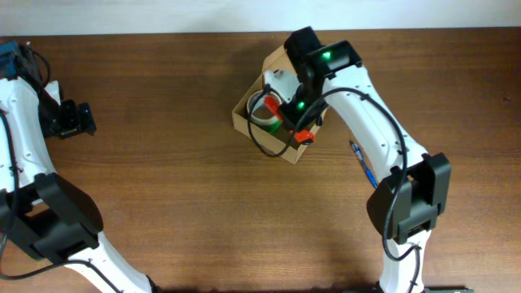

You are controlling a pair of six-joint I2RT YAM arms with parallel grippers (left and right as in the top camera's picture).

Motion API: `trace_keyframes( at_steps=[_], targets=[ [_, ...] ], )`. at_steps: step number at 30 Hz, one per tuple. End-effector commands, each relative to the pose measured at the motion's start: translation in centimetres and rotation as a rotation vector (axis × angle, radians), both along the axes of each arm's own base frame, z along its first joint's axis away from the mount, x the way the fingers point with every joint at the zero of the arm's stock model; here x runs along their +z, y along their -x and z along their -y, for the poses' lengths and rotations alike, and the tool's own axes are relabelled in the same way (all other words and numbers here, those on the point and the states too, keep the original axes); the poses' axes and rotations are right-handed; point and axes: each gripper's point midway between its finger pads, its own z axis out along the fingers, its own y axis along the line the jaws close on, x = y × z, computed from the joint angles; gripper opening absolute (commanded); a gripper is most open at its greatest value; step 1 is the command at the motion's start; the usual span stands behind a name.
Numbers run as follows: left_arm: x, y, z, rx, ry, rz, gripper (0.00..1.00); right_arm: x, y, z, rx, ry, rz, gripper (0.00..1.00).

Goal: Pack container
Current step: 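Grasp the orange box cutter and lower it into the box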

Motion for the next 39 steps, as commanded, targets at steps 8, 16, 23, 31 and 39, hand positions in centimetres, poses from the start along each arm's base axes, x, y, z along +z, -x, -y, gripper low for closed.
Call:
trace_keyframes(
  at_steps=[8, 16, 23, 31, 39],
  targets=[
    [-0.6, 0.1, 0.1, -0.014, 0.013, -0.013, 1.00, -0.8, -0.7, -2.7, 0.132, 0.010, 0.075, 0.04],
    [-0.6, 0.1, 0.1, -0.014, 0.013, -0.013, 1.00, -1.5, -2.6, -2.9, 0.161, 0.025, 0.144, 0.04],
    [-0.6, 0.1, 0.1, -0.014, 0.013, -0.013, 1.00, -4.5, -2.7, -3.0, 0.164, 0.048, 0.089, 0.04],
    [-0.6, 0.1, 0.1, -0.014, 0.013, -0.013, 1.00, -5.6, -2.3, -2.9, 0.166, 0.055, 0.050, 0.04],
    [-0.6, 0.1, 0.1, -0.014, 0.013, -0.013, 1.00, -5.8, -1.6, -2.6, 0.168, 0.063, 0.020, 0.04]
  ],
)
